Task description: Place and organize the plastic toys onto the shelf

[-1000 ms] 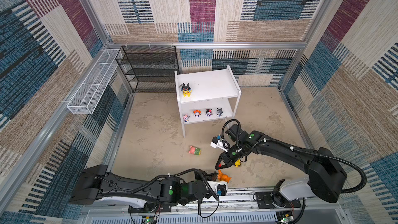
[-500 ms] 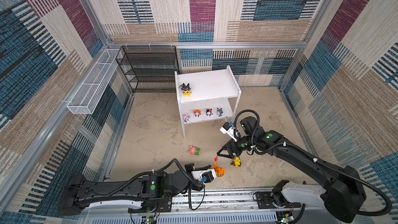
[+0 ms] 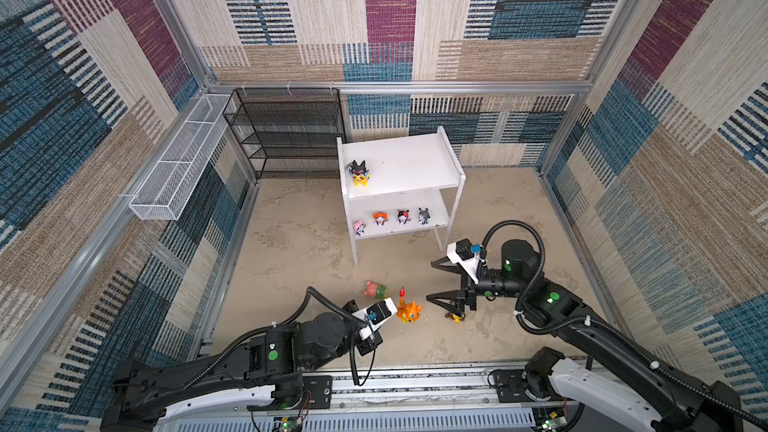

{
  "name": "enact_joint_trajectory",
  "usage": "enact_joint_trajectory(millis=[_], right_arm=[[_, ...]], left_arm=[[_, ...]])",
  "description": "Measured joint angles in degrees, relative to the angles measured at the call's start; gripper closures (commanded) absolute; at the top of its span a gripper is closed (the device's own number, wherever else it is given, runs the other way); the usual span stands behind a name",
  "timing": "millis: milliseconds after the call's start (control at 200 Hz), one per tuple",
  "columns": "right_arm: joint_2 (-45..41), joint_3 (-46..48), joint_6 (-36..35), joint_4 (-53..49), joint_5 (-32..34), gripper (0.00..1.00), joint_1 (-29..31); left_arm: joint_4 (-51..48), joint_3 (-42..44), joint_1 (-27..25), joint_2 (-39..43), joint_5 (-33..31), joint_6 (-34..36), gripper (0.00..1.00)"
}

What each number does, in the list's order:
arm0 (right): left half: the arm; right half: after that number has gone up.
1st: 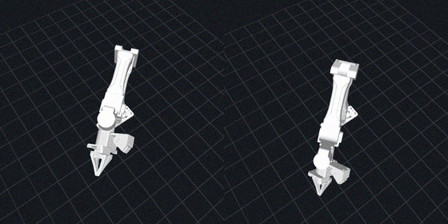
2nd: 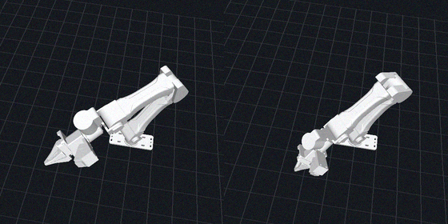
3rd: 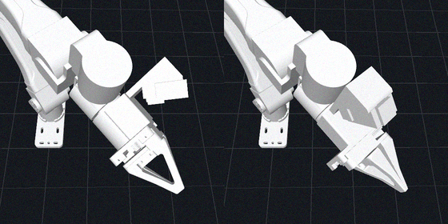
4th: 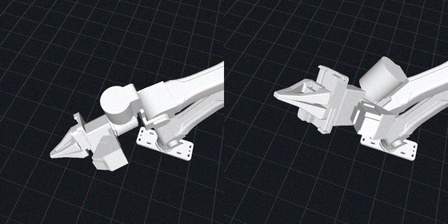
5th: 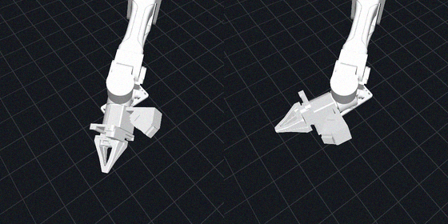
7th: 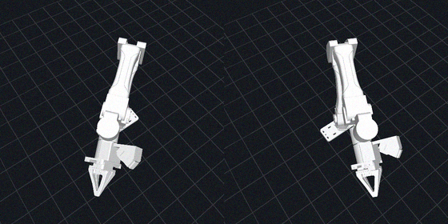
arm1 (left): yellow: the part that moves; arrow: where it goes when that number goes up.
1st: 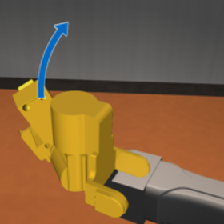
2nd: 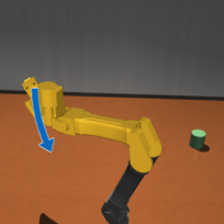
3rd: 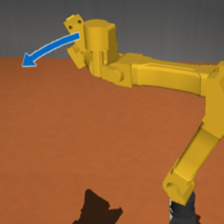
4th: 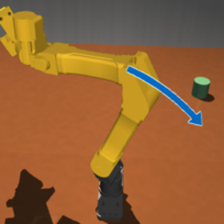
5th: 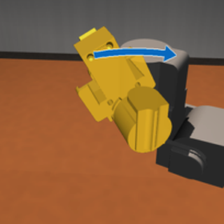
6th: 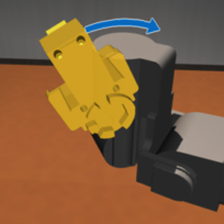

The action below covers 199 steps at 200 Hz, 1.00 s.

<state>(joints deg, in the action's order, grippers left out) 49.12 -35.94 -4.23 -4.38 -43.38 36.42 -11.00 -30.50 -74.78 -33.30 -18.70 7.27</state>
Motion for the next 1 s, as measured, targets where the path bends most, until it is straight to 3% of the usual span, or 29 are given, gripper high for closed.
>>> enact_joint_trajectory(millis=[215,651,756,927,997], right_arm=[[2.73,-0.42,-2.08,5.40,-0.57,0.04,8.33],[8.07,-0.39,-1.11,12.87,-1.01,0.12,14.64],[8.33,-0.28,-1.07,13.38,-0.98,0.16,15.19],[8.22,0.11,-0.92,13.68,-0.02,0.38,15.37],[8.17,0.11,-0.92,13.68,0.37,0.39,15.37]], left_arm=[[-0.83,-0.68,4.00,0.35,4.55,-2.78,1.00],[0.59,0.17,10.23,0.31,13.64,-6.56,1.00],[1.29,0.44,11.37,0.28,14.67,-7.13,1.00],[2.29,0.61,13.16,-0.07,17.59,-7.52,1.00],[2.58,0.61,13.55,-0.42,18.10,-7.54,1.00]])
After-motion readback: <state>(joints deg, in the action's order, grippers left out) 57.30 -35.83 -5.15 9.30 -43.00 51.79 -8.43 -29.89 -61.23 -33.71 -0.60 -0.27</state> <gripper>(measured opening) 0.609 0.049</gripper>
